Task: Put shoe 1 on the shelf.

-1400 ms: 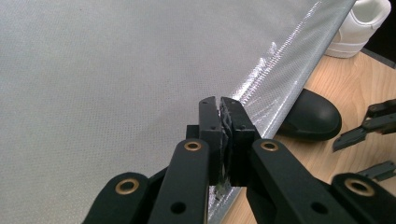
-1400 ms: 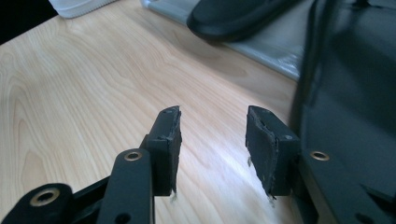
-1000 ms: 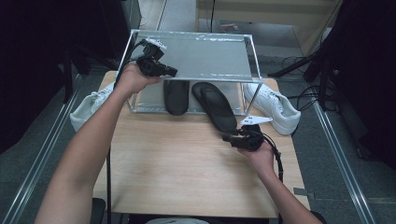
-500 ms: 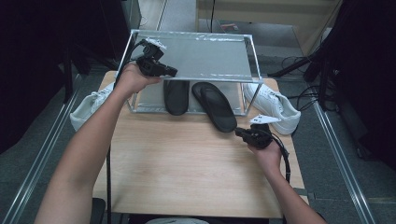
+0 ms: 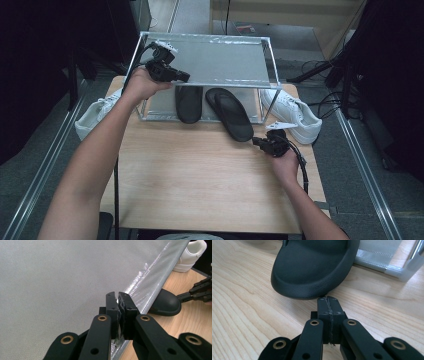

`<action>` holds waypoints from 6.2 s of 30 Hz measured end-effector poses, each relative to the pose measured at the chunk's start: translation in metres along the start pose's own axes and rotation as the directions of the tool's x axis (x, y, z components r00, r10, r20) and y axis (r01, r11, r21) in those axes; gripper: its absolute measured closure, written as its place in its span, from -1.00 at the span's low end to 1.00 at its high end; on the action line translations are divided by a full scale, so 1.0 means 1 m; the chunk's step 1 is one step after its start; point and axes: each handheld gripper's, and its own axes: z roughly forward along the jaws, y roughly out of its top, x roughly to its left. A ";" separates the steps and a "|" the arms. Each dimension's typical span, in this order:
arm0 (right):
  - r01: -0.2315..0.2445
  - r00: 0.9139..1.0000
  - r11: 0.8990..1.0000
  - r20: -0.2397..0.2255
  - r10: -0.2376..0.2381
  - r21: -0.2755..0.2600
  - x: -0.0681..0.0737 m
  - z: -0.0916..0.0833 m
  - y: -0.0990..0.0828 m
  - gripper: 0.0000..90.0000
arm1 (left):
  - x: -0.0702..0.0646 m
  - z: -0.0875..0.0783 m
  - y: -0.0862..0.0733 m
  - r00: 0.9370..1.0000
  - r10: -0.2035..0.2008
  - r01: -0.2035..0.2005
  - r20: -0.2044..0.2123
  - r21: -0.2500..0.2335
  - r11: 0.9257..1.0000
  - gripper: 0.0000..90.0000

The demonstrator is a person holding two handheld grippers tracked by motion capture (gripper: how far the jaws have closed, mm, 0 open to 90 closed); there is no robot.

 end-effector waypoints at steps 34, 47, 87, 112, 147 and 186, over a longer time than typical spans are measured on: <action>0.005 0.999 0.999 -0.042 -0.007 -0.050 0.028 0.030 0.027 1.00 | 0.001 0.000 0.001 1.000 -0.006 0.006 0.010 0.005 1.000 0.94; -0.005 0.997 0.999 -0.071 0.002 -0.051 0.039 0.046 0.037 1.00 | 0.001 0.000 0.001 1.000 -0.008 0.008 0.011 0.005 1.000 0.94; -0.026 0.999 0.999 -0.044 0.024 -0.042 0.051 0.090 0.071 0.99 | 0.002 0.000 0.000 1.000 -0.005 0.005 0.012 -0.002 1.000 0.92; -0.013 0.993 0.999 -0.119 0.009 -0.029 0.060 0.075 0.068 0.48 | -0.004 -0.001 0.005 0.999 0.010 -0.009 -0.046 0.016 1.000 0.83; 0.040 0.974 0.993 -0.219 -0.064 -0.112 0.066 -0.006 0.038 -0.02 | -0.057 -0.046 -0.010 0.998 0.042 -0.042 0.035 -0.017 0.999 -0.14; 0.088 0.965 0.990 -0.237 -0.111 -0.108 0.066 -0.034 0.012 -0.07 | -0.082 -0.023 -0.143 0.995 -0.073 0.074 0.066 -0.010 0.997 -0.16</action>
